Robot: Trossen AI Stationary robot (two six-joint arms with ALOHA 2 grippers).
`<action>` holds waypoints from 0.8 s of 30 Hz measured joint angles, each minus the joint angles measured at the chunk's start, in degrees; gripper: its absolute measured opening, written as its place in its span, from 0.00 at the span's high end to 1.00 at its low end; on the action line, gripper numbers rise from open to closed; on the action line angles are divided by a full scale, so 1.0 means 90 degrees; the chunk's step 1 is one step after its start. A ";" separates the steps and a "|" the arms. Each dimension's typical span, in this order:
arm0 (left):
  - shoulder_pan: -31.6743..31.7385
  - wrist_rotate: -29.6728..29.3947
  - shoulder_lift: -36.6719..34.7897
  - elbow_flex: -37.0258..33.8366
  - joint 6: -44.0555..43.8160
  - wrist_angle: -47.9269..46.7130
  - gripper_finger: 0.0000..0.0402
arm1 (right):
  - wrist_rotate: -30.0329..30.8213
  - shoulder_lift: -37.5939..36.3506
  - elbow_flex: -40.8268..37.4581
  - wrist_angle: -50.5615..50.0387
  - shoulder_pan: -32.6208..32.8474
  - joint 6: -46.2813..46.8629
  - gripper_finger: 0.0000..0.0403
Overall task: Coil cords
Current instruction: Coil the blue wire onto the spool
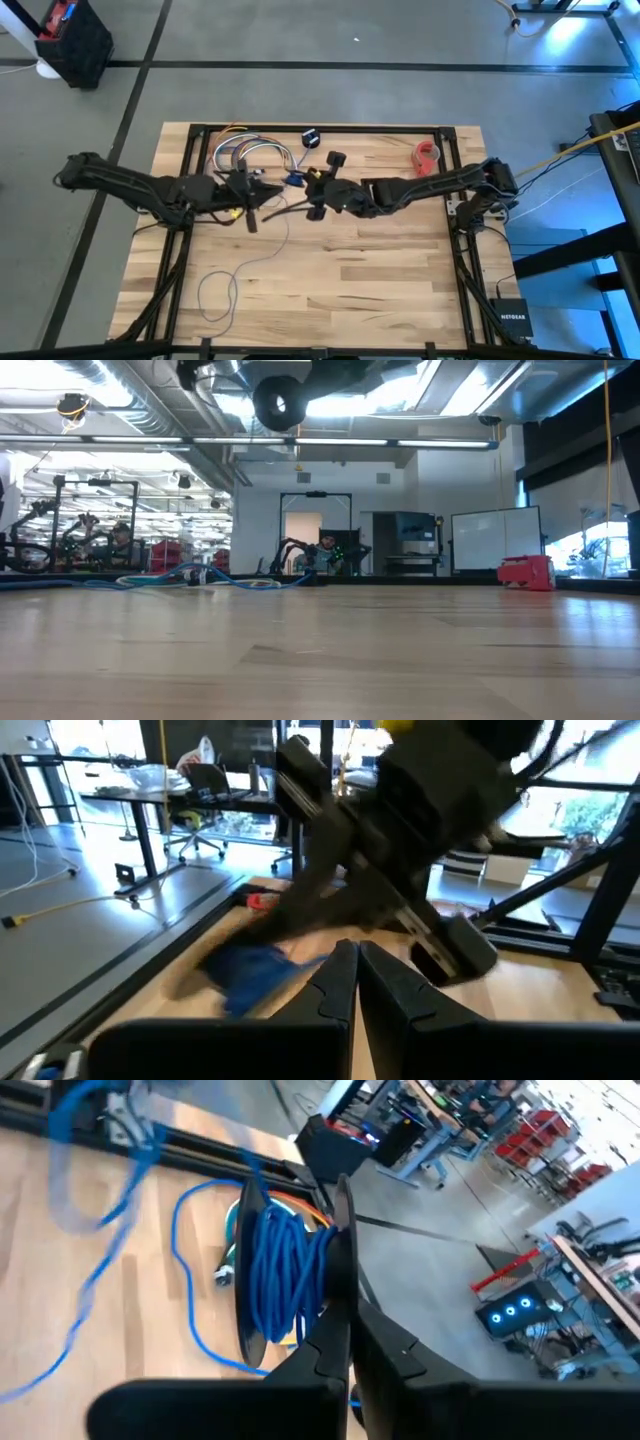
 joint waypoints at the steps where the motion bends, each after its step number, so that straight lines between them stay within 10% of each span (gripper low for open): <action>1: -0.0013 0.0000 0.0135 0.0000 0.0003 0.0105 0.99 | -0.0005 0.0000 -0.0002 0.0040 -0.0030 0.0045 0.98; 24: 0.0021 0.0071 0.1538 0.0034 0.0532 0.1740 0.99 | -0.1047 -0.0462 -0.0019 0.1692 -0.0045 0.0295 0.98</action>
